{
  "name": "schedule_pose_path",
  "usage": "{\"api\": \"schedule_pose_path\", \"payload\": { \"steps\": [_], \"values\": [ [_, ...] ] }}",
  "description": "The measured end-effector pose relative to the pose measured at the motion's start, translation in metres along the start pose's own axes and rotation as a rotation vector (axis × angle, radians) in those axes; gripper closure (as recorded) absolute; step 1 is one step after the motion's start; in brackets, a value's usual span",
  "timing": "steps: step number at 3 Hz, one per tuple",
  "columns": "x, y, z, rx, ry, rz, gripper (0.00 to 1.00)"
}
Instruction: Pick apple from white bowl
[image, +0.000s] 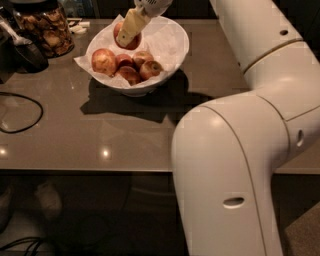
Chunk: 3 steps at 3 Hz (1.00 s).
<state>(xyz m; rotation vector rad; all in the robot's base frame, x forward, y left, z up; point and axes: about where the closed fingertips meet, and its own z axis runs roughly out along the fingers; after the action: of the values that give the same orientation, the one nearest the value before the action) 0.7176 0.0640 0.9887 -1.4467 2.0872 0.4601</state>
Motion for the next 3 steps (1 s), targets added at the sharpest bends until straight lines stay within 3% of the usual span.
{"api": "schedule_pose_path", "payload": {
  "steps": [3],
  "values": [
    [-0.001,0.034,-0.055,-0.006,-0.097,-0.016,1.00]
  ]
}}
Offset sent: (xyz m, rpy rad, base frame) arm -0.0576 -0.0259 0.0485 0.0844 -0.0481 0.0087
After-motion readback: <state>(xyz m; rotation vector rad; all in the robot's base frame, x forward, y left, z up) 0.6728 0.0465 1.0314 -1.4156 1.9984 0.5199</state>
